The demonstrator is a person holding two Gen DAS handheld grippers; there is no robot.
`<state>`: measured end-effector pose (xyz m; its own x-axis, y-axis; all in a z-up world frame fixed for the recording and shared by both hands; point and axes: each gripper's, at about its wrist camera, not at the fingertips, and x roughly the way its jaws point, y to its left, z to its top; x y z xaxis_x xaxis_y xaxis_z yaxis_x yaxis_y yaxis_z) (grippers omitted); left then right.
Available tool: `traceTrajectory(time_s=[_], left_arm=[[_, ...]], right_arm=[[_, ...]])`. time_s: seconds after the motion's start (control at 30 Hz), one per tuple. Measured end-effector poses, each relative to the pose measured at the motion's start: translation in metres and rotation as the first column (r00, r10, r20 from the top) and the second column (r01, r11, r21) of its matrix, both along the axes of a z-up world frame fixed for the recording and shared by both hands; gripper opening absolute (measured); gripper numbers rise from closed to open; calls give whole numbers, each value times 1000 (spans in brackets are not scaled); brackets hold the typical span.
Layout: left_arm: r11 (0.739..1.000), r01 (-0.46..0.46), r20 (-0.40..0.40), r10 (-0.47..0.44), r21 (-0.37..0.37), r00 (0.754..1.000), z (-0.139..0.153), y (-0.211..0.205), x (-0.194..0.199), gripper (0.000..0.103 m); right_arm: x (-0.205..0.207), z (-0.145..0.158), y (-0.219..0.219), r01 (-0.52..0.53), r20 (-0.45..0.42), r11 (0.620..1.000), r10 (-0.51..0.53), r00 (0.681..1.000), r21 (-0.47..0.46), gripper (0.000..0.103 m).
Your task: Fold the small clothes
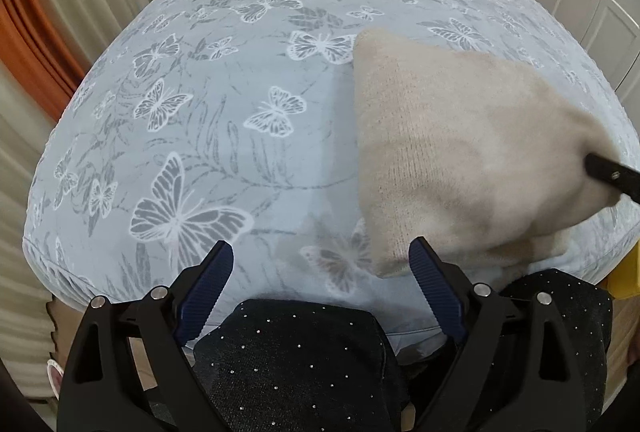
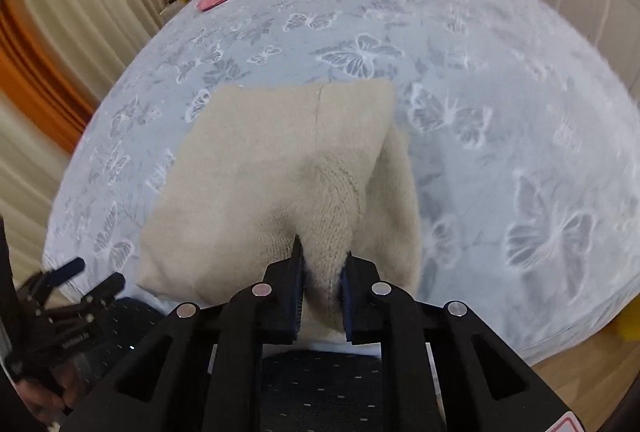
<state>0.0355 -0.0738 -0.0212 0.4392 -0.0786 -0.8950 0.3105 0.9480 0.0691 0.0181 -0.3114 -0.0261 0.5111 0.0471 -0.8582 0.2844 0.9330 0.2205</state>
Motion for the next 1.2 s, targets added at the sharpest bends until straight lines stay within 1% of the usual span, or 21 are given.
traceTrajectory(time_s=[0.07, 0.1, 0.13, 0.17, 0.2, 0.27, 0.3, 0.33, 0.4, 0.43, 0.47, 0.57, 0.67, 0.8, 0.87, 0.9, 0.93, 0.97, 1.03, 1.1, 1.2], left_arm=[[1000, -3, -7, 3, 4, 1000, -3, -2, 2, 87], [1000, -5, -11, 5, 8, 1000, -5, -3, 2, 87], [1000, -7, -14, 7, 11, 1000, -6, -5, 2, 87], [1000, -7, -18, 7, 14, 1000, -7, -5, 2, 87], [1000, -4, -20, 4, 16, 1000, -6, -6, 2, 87], [1000, 0, -17, 0, 13, 1000, -4, -5, 0, 88], [1000, -2, -24, 2, 0, 1000, -4, -4, 1, 89], [1000, -6, -33, 5, -25, 999, -2, -3, 3, 89], [994, -22, -58, 16, -107, 998, 3, -2, 12, 91], [990, -33, -72, 23, -140, 997, 4, -4, 17, 92], [983, -50, -94, 34, -175, 995, 5, -5, 27, 92], [965, -92, -168, 51, -246, 984, -2, -13, 52, 94], [955, -137, -232, 75, -264, 970, -19, -20, 74, 94], [948, -192, -298, 112, -254, 948, -47, -29, 95, 96], [950, -188, -305, 107, -250, 946, -55, -35, 97, 98], [954, -181, -301, 104, -239, 948, -59, -37, 98, 98], [956, -174, -299, 100, -235, 949, -62, -40, 98, 98], [957, -169, -299, 94, -234, 950, -65, -42, 99, 98], [953, -175, -311, 93, -246, 946, -70, -44, 101, 98], [940, -201, -340, 100, -275, 935, -76, -42, 106, 98], [918, -241, -382, 109, -315, 918, -85, -39, 110, 98]], right_arm=[[2, -28, -7, -7, -84, 1000, 7, 996, -7, 14], [6, -59, -11, -5, -173, 999, 11, 985, 34, 15], [4, -74, -15, 5, -205, 997, 11, 979, 80, 16], [0, -76, -21, 39, -188, 992, -15, 982, 121, 18], [-4, -66, -27, 66, -162, 986, -42, 986, 151, 20], [-7, -48, -32, 95, -127, 979, -73, 989, 179, 40], [-8, -39, -35, 95, -108, 980, -77, 991, 175, 41], [-9, -33, -38, 97, -94, 981, -82, 992, 169, 43], [-8, -19, -48, 119, -57, 980, -111, 992, 159, 59], [-6, -15, -56, 139, -43, 976, -134, 990, 165, 69], [-5, -14, -63, 152, -36, 973, -148, 988, 171, 74], [9, -24, -82, 183, -63, 959, -173, 983, 218, 78], [31, -45, -86, 192, -106, 940, -168, 980, 281, 78], [52, -80, -80, 194, -177, 920, -140, 974, 340, 79], [55, -93, -77, 203, -196, 902, -136, 971, 382, 87], [57, -101, -76, 213, -204, 887, -138, 969, 410, 88], [57, -106, -75, 223, -208, 876, -145, 967, 427, 94], [58, -109, -74, 228, -202, 870, -152, 968, 438, 98], [63, -109, -69, 221, -197, 884, -150, 969, 413, 98], [67, -108, -63, 205, -193, 900, -139, 971, 385, 98], [70, -110, -60, 198, -176, 907, -140, 974, 372, 98]])
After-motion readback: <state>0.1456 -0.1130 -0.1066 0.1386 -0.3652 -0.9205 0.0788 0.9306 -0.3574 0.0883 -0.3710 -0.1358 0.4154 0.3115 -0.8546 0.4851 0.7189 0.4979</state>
